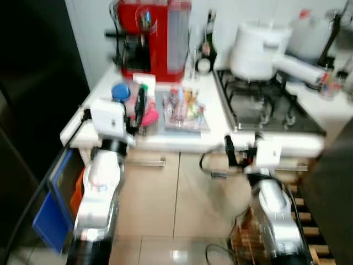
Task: Restocking fridge
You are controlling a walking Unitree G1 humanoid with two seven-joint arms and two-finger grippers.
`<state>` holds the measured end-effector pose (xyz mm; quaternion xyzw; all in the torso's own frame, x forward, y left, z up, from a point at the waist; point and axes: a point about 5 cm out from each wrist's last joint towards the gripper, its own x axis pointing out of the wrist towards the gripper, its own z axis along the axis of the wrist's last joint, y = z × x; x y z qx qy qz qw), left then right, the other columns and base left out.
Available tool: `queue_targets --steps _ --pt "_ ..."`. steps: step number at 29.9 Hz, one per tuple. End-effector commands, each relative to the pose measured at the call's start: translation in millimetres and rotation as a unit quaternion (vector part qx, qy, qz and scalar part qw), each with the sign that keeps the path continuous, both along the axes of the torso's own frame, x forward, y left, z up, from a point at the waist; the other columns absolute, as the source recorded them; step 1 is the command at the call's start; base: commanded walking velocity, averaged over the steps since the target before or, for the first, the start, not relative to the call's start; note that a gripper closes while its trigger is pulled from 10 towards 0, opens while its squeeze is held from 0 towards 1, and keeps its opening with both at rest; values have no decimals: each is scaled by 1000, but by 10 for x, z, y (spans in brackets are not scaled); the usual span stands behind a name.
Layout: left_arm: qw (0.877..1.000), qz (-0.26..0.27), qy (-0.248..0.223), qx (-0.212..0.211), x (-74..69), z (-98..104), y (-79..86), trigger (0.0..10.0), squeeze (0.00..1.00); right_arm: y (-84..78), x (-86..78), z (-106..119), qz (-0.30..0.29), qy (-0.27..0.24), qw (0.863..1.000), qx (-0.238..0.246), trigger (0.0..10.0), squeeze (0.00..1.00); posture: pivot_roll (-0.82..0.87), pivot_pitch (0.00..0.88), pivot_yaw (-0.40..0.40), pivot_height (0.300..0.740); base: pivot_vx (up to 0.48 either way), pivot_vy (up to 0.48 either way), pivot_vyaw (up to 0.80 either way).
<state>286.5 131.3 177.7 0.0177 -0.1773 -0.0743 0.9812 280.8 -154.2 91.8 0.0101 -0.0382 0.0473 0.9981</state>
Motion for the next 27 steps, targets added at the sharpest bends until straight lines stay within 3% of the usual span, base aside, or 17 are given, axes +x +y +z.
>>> queue_targets --steps 1,5,9,12,20,27 --pt "988 -2 154 6 -20 -636 -13 10000 0 38 31 14 12 -2 1000 4 10000 4 -52 0 4 740 0 0 0" --pt "984 9 177 17 -70 -802 43 10000 0 38 -28 -120 29 27 999 -11 10000 4 -50 0 9 740 0 0 0" --pt "976 4 215 24 -337 -968 155 10000 0 -157 -279 -268 36 61 997 -36 10000 0 -49 0 10 740 0 0 0" --pt "974 4 224 21 -422 -990 183 10000 0 -199 -358 -332 45 74 995 -57 10000 8 -49 0 9 740 0 0 0" --pt "978 13 206 19 -387 -928 217 10000 0 -187 -365 -350 50 79 995 -39 10000 8 -35 0 1 740 0 0 0" --pt "978 22 206 12 -364 -920 200 10000 0 -151 -221 -329 46 74 996 -2 10000 4 -38 0 5 740 -114 0 0"
